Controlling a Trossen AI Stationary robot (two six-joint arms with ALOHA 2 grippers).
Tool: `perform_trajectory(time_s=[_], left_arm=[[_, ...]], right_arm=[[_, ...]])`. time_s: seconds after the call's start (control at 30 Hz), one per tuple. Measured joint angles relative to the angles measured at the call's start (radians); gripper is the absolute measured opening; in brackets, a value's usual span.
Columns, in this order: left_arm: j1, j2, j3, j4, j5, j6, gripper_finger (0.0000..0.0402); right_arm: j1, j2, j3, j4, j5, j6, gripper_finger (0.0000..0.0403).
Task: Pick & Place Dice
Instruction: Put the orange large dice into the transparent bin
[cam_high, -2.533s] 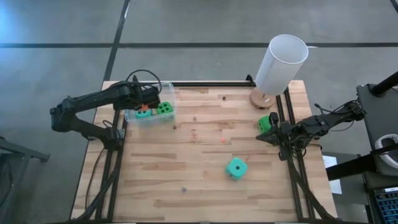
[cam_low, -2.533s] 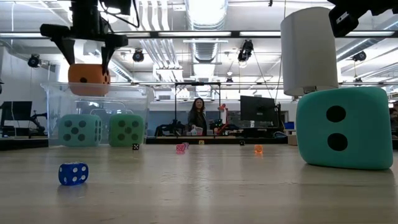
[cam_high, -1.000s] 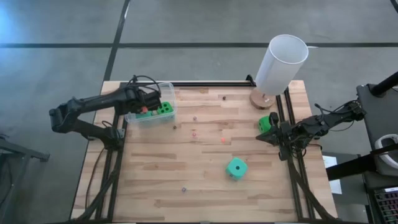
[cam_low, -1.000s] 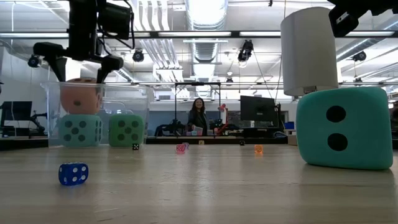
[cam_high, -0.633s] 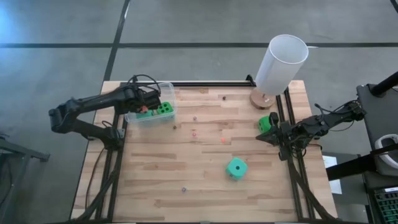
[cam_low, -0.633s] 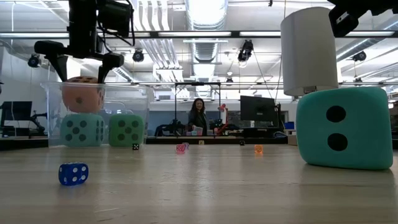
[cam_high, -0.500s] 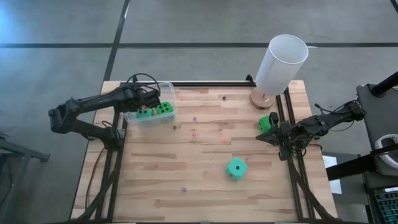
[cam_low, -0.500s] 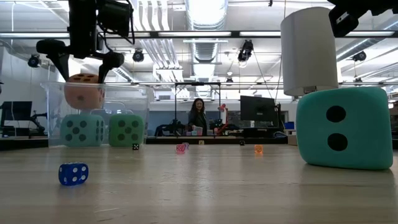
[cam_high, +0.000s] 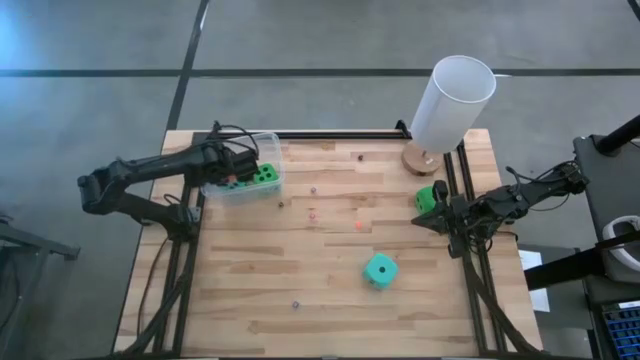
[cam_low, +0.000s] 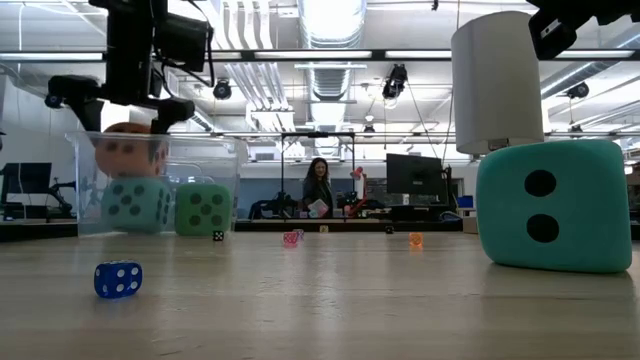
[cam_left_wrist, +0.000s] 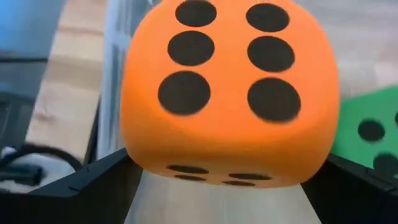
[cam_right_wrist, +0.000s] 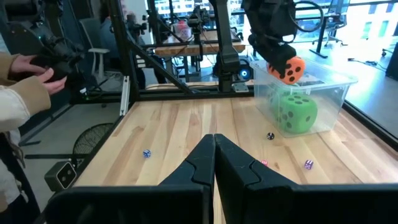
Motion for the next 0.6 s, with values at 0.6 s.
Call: perform_trajectory(time_s=[0.6], left_arm=[[0.000, -0.052, 0.003, -0.002, 0.091, 0.025, 0.0399]], right_arm=[[0.000, 0.000, 0.000, 0.000, 0.000, 0.000, 0.0008]])
